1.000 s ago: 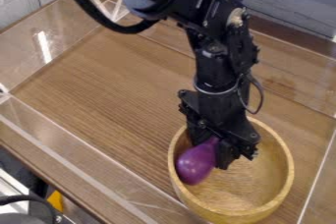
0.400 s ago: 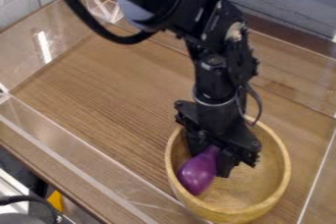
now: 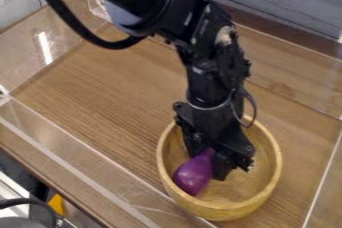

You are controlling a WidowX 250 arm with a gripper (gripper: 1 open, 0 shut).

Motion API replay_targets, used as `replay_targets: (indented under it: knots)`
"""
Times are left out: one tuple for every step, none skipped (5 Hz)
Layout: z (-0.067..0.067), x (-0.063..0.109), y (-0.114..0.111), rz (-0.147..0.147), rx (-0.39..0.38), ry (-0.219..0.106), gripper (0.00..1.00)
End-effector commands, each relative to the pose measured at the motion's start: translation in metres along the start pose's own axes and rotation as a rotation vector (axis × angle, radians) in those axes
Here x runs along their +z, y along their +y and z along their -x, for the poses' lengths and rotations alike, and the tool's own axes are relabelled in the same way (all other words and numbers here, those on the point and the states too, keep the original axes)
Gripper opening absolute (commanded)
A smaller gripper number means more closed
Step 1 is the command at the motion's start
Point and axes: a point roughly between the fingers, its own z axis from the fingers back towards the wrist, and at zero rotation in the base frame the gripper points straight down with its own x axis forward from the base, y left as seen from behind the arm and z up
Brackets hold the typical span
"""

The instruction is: Remove the purple eggplant from inside the brown bowl and put it on the table

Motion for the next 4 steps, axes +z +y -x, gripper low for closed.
replay_targets:
  knots:
    - [0.0,0.002,0.009,0.0,0.033,-0.041,0.0]
    - [0.007,-0.006,0.016,0.002,0.071,-0.04,0.0]
    - [0.012,-0.016,0.015,0.007,0.028,-0.032,0.0]
    - [0.016,-0.024,0.013,0.013,-0.015,-0.024,0.0]
